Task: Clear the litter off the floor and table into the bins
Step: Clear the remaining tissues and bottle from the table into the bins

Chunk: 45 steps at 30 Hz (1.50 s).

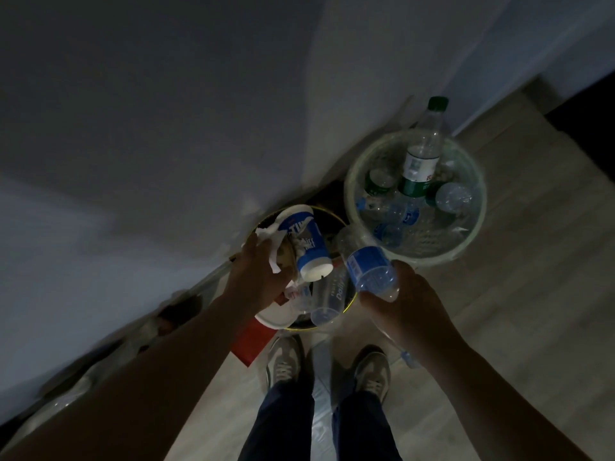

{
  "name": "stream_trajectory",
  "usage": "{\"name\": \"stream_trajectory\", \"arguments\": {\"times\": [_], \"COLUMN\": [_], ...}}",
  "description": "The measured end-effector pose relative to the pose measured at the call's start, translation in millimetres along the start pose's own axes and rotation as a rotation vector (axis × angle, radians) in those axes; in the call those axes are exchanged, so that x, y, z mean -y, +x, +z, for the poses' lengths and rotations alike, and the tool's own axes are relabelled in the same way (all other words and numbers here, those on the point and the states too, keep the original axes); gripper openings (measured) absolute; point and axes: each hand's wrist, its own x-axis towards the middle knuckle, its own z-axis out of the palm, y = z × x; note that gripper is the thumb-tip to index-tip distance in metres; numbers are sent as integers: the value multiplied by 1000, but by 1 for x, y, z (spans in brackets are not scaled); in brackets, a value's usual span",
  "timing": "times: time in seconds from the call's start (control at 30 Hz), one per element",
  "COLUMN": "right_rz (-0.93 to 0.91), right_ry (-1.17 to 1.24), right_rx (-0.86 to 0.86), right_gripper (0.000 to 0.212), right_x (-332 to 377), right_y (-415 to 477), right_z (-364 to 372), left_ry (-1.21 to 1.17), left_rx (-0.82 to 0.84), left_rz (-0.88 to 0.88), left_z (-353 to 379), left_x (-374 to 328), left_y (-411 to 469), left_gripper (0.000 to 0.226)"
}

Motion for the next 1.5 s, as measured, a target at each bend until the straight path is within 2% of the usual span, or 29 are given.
{"name": "stream_trajectory", "arguments": {"times": [0.13, 0.2, 0.27, 0.4, 0.6, 0.77, 0.93, 1.13, 1.33, 1.5], "right_rz": [35, 54, 76, 107, 41, -12, -77, -78, -197, -346], "right_ry": [-10, -25, -51, -102, -204, -244, -285, -478, -517, -548], "right_rx": [-60, -101, -119, -69, -20, -59, -52, -69, -49, -22], "right_gripper": [54, 48, 44, 53, 67, 60, 66, 66, 53, 48], "right_x": [-6, -11, -15, -17, -7, 5, 0, -1, 19, 50], "right_y": [2, 9, 19, 44, 76, 95, 95, 76, 52, 29], "right_z": [-24, -38, -53, -78, -90, -91, -83, -65, -48, -24], "left_ry": [177, 128, 90, 98, 136, 124, 119, 161, 85, 47], "left_rx": [-40, -73, -81, -73, -77, -51, -66, -47, -37, -96], "left_rz": [27, 106, 151, 168, 214, 167, 145, 120, 46, -103], "left_z": [-2, -3, -2, 3, 4, 4, 8, 8, -6, -25], "left_x": [-16, -25, -36, -60, -84, -88, -71, -52, -38, -10], "left_y": [-13, -14, -14, -14, -4, 2, 0, -10, -28, -61], "left_gripper": [49, 37, 35, 50, 41, 40, 38, 44, 34, 30]}}
